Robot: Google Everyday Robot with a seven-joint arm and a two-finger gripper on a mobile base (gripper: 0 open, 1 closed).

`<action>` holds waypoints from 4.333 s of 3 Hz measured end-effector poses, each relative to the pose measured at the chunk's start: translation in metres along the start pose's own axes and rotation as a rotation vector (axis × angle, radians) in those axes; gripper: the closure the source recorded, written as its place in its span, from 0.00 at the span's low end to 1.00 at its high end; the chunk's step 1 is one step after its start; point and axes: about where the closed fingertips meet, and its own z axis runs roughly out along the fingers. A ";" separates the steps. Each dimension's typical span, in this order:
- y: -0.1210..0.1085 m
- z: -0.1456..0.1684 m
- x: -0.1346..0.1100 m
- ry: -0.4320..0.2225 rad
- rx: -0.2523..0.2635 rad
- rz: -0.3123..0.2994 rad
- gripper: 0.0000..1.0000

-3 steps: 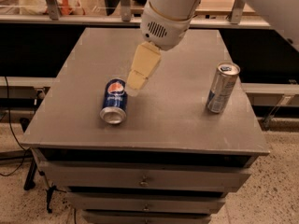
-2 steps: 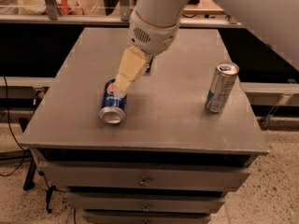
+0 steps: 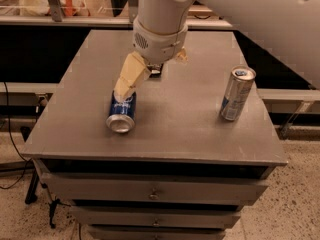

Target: Place pepsi can upright

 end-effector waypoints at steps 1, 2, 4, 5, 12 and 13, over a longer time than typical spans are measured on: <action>0.000 -0.002 -0.004 0.002 0.011 0.015 0.00; 0.004 0.002 -0.010 0.039 0.027 0.089 0.00; 0.009 0.018 -0.024 0.123 0.048 0.417 0.00; 0.019 0.024 -0.029 0.108 0.084 0.575 0.00; 0.044 0.088 -0.048 0.144 0.080 0.673 0.40; 0.042 0.086 -0.050 0.144 0.085 0.659 0.64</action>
Offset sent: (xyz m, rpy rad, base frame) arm 0.0043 0.0232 -0.0036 -0.0990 0.1078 -0.2827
